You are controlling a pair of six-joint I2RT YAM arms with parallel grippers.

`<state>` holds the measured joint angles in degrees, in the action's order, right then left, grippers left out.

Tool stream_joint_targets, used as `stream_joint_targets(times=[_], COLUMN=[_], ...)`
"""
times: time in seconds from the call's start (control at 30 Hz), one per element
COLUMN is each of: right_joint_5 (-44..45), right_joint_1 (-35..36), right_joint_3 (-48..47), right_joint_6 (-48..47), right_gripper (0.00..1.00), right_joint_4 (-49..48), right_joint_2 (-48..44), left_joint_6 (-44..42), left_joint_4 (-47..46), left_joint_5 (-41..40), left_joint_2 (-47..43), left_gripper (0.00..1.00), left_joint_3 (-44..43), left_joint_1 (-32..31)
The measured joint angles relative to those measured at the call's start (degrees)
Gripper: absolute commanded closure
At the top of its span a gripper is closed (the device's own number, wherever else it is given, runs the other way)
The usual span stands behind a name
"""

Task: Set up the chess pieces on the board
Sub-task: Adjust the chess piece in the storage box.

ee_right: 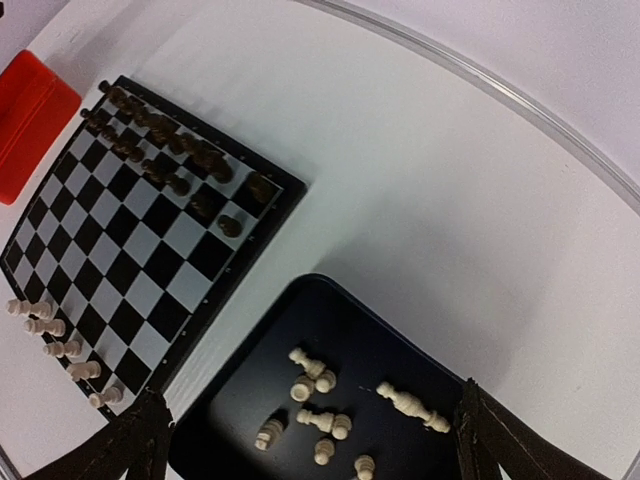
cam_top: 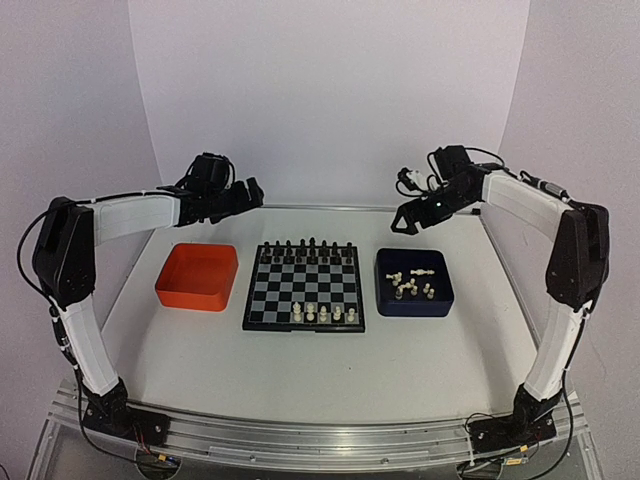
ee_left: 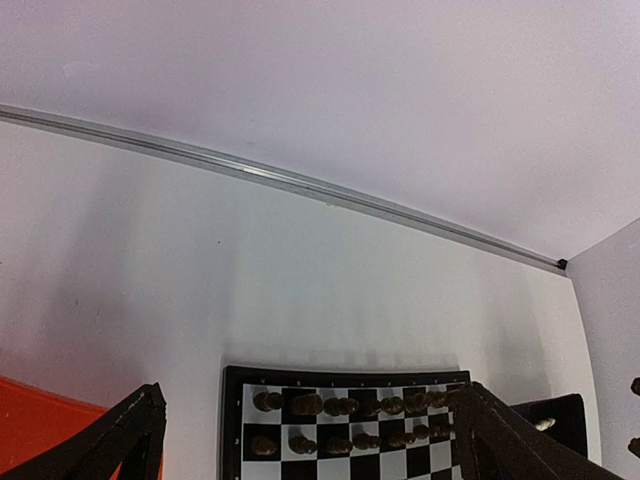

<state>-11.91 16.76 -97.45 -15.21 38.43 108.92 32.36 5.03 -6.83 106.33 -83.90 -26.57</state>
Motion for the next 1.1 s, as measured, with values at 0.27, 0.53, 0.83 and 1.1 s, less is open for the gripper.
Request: stream_joint_targets(times=[0.27, 0.53, 0.83, 1.1], right_joint_5=[1.08, 0.71, -0.91, -0.95], right_joint_1=[-1.48, -1.64, -1.94, -2.37], right_joint_3=[1.19, 1.90, 1.88, -1.20], right_joint_6=[-1.26, -4.65, -9.16, -10.46], right_gripper=[0.02, 0.02, 0.02, 0.02], right_joint_4=[3.76, 6.56, 8.01, 12.17], right_joint_2=[-0.08, -0.06, 1.55, 5.70], left_joint_6=[-0.50, -0.85, -0.84, -0.90], left_joint_4=[-1.37, -2.44, -2.90, -4.07], left_joint_5=[0.14, -1.02, -2.48, -2.53], left_joint_2=[3.92, 8.12, 9.85, 12.62], left_gripper=[0.00, 0.00, 0.00, 0.00], left_joint_3=[-7.51, -11.00, -12.01, -14.62], left_joint_1=[0.00, 0.08, 0.67, 1.47])
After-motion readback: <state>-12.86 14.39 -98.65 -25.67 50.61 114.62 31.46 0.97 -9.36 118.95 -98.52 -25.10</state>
